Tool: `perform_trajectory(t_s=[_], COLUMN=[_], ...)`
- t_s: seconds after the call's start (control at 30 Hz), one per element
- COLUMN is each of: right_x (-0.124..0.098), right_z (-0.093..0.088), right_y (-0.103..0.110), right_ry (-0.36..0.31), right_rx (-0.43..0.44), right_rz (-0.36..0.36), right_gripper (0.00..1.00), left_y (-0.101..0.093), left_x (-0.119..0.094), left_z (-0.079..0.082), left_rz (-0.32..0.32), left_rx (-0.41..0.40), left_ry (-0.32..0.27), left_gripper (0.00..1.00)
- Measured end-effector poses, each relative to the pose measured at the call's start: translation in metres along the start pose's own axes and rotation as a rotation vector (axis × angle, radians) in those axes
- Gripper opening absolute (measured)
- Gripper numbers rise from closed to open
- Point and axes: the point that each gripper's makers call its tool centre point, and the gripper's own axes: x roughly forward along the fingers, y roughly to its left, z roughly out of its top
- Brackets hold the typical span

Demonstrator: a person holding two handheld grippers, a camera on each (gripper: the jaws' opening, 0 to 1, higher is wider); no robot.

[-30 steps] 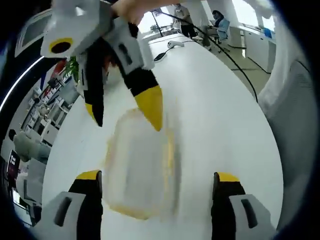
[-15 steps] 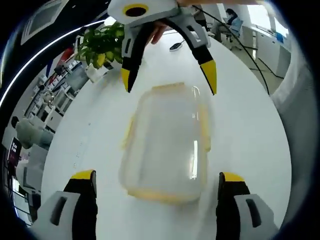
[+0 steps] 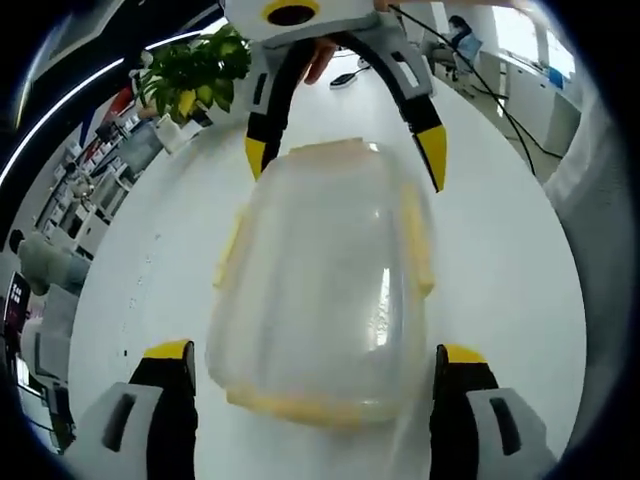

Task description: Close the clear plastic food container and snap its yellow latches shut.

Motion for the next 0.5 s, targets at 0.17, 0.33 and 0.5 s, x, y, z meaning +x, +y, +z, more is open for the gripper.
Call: perform_trajectory(t_s=[0.17, 0.33, 0.5], right_x=[0.002, 0.012, 0.011], right_z=[0.001, 0.002, 0.004], right_y=[-0.001, 0.002, 0.002], right_ry=[0.003, 0.004, -0.005], right_rx=[-0.007, -0.016, -0.017], right_rz=[-0.001, -0.018, -0.021], right_gripper=[0.81, 0.85, 0.85], left_y=[0.002, 0.002, 0.0], left_x=[0.0, 0.0, -0.002], left_z=[-0.001, -0.003, -0.005], left_rz=[0.029, 0.032, 0.032], left_rx=[0.032, 0.044, 0.046], left_ry=[0.004, 0.011, 0.013], left_gripper=[0.84, 0.84, 0.84])
